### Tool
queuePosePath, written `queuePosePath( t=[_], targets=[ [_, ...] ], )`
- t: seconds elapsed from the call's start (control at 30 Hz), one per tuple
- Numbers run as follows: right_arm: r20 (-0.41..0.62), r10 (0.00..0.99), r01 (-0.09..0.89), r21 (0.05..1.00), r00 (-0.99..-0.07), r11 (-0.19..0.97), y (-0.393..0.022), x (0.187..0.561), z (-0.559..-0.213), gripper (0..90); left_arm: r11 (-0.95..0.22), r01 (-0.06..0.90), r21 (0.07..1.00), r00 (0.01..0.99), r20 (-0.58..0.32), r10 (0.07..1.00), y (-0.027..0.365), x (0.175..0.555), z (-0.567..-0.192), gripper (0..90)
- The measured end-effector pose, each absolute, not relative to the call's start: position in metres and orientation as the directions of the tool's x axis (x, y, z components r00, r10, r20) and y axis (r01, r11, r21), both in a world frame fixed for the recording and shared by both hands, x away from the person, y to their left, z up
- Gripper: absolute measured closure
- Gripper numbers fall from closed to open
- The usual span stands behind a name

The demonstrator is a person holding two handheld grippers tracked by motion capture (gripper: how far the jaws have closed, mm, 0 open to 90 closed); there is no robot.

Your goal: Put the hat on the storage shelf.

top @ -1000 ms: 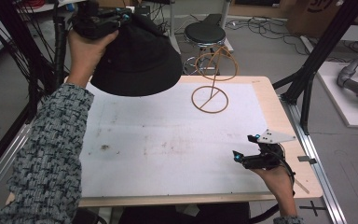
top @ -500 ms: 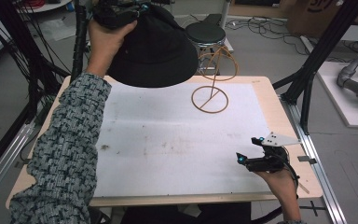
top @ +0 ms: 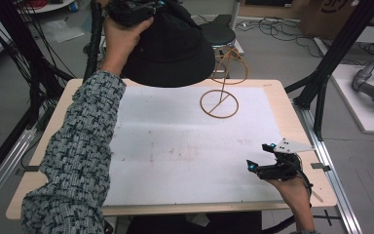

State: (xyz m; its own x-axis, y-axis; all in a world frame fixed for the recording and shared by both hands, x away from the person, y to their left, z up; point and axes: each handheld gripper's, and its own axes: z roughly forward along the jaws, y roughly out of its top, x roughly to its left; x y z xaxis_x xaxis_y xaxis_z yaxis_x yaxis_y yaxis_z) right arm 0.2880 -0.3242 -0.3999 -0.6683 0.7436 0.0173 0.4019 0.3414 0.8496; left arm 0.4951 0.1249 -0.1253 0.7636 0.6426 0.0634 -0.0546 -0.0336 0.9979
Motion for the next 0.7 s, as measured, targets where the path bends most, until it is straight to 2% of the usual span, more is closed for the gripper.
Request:
queuePosePath(
  t=[0.7],
  targets=[
    [0.012, 0.752, 0.399, 0.853, -0.660, 0.337, -0.330, 0.282, -0.399, 12.7, 0.035, -0.054, 0.998, 0.803, 0.022, 0.595, 0.086, 0.513, -0.117, 85.8]
  ],
)
